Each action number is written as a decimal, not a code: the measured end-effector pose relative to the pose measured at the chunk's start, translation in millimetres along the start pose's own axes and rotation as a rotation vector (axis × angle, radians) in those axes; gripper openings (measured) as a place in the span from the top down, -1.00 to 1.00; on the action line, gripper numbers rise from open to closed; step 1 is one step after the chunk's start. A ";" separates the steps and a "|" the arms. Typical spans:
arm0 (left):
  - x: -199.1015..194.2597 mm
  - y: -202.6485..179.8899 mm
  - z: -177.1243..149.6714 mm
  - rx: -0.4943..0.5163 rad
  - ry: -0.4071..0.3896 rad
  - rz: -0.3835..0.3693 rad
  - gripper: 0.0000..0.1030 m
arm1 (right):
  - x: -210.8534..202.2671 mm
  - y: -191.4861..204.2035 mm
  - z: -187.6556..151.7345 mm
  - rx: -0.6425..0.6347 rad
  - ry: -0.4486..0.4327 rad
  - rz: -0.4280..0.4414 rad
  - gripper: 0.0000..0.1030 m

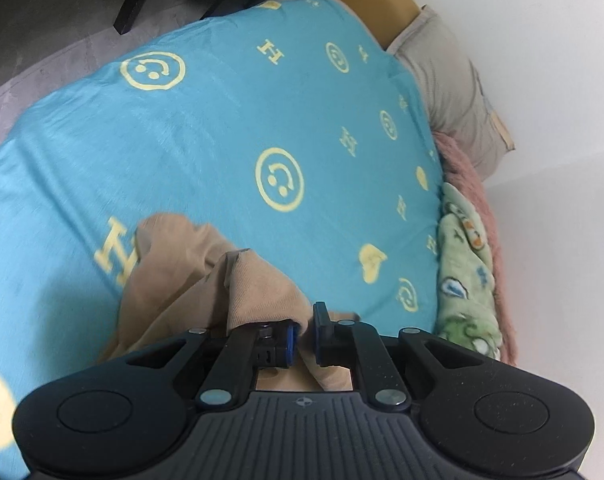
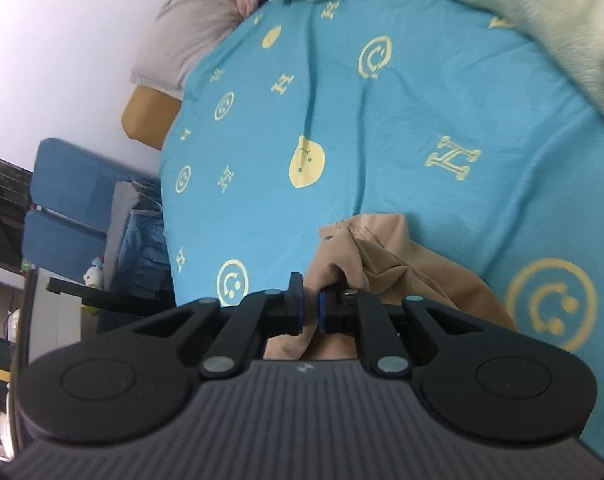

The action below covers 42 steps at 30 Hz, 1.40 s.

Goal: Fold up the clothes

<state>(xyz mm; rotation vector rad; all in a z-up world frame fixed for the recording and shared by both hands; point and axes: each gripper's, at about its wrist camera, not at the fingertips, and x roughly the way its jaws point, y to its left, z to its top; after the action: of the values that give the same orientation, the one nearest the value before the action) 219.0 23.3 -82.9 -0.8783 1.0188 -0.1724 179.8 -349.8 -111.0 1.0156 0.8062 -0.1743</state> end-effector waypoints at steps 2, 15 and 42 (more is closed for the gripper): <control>12.5 5.6 3.5 0.033 -0.011 -0.015 0.81 | 16.6 -2.8 4.6 -0.007 0.018 -0.009 0.77; 68.7 27.4 21.6 0.120 0.011 -0.013 0.71 | 44.4 4.7 9.0 -0.140 0.039 0.022 0.74; 88.9 -7.4 -34.9 0.711 -0.107 0.204 -0.98 | 79.0 23.2 -33.1 -0.694 0.017 -0.095 0.34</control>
<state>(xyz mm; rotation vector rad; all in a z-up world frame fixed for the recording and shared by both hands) 241.3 -46.0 -145.0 -0.1340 0.8507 -0.2881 229.5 -292.6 -157.1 0.3250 0.8455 0.0380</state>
